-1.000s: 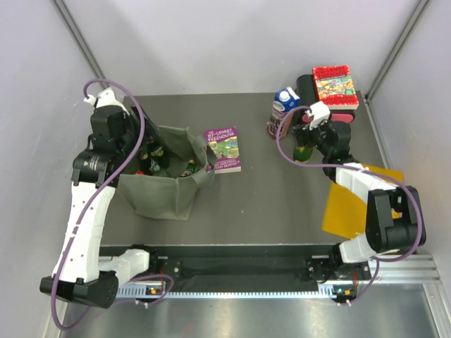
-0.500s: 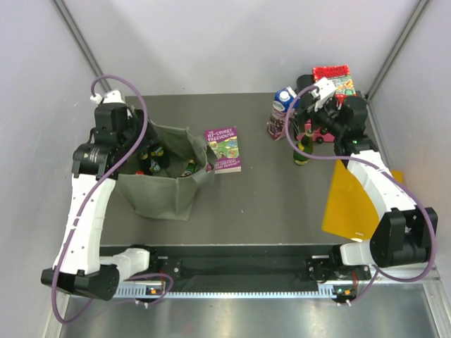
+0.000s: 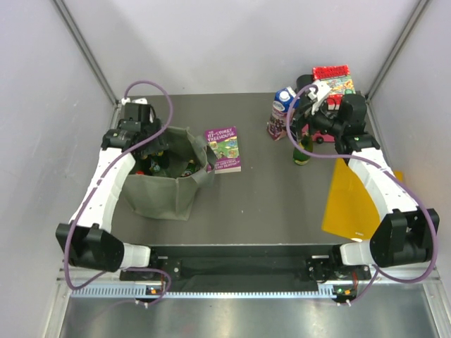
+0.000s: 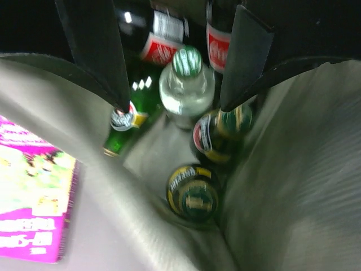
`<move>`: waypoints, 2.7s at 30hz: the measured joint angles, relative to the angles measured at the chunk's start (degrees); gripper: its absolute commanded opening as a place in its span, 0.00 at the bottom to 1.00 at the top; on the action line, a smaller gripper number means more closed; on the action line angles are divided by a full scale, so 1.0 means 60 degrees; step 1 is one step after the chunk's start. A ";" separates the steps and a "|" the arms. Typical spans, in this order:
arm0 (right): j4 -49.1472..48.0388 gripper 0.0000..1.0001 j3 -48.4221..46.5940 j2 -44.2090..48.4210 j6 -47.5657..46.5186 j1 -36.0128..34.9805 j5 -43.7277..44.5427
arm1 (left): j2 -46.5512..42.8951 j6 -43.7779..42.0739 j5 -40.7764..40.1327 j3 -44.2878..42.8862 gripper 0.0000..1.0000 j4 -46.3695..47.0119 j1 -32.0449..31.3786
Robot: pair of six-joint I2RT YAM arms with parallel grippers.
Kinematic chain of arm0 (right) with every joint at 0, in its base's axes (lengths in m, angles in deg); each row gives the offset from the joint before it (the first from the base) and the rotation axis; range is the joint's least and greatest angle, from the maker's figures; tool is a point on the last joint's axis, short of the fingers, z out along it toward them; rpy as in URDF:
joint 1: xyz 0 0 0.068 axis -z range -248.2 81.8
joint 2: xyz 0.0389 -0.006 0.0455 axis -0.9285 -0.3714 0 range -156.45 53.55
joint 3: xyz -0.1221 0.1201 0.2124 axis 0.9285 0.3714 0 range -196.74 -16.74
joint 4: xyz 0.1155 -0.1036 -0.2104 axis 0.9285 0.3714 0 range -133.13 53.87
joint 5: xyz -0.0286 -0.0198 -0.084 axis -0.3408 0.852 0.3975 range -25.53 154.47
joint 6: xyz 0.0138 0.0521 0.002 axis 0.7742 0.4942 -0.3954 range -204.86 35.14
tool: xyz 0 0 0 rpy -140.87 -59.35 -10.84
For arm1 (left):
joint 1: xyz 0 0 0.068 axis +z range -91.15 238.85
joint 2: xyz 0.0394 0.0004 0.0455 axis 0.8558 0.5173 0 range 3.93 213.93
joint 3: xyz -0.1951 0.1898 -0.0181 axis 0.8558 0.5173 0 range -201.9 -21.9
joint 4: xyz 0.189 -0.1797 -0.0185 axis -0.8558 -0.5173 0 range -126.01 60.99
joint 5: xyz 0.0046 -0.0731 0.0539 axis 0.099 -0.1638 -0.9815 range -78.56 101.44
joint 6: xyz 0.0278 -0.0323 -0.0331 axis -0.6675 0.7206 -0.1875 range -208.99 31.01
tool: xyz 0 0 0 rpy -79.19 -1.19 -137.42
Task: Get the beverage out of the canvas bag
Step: Take out the drink from the canvas bag.
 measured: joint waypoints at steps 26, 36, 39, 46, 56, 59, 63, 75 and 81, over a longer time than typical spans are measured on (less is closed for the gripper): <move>0.0109 0.99 0.0000 -0.0168 0.0328 -0.0812 -0.0342 | 0.1548 -0.0849 0.0219 0.0561 0.57 0.3045 0.1078; 0.0113 1.00 0.0004 -0.0168 0.0328 -0.0874 -0.0317 | 0.1931 -0.1064 0.0302 0.0561 0.38 0.3464 0.1082; 0.0113 1.00 0.0007 -0.0168 0.0331 -0.0874 -0.0299 | 0.2007 -0.1129 0.0339 0.0561 0.17 0.3515 0.1086; 0.0113 1.00 0.0007 -0.0168 0.0331 -0.0874 -0.0280 | 0.2018 -0.1217 0.0579 0.0357 0.00 0.3158 0.1133; 0.0168 1.00 0.0004 -0.0168 0.0328 -0.1111 -0.0284 | 0.1734 -0.1315 0.1096 -0.0492 0.00 0.1643 0.1162; 0.0171 1.00 0.0000 -0.0168 0.0331 -0.1242 -0.0288 | 0.1428 -0.1304 0.1173 -0.0787 0.00 0.1362 0.1166; 0.0233 1.00 -0.0135 -0.0175 0.0335 -0.1472 -0.0324 | 0.1118 -0.1304 0.1235 -0.1417 0.00 0.0936 0.1169; 0.0353 1.00 -0.1428 -0.0437 0.0514 -0.2925 -0.0885 | 0.0929 -0.1191 0.1555 -0.2860 0.00 -0.0433 0.1177; 0.0288 0.99 -0.2452 -0.1067 0.0758 -0.4014 -0.1344 | 0.0878 -0.1078 0.1690 -0.2954 0.00 -0.0885 0.1177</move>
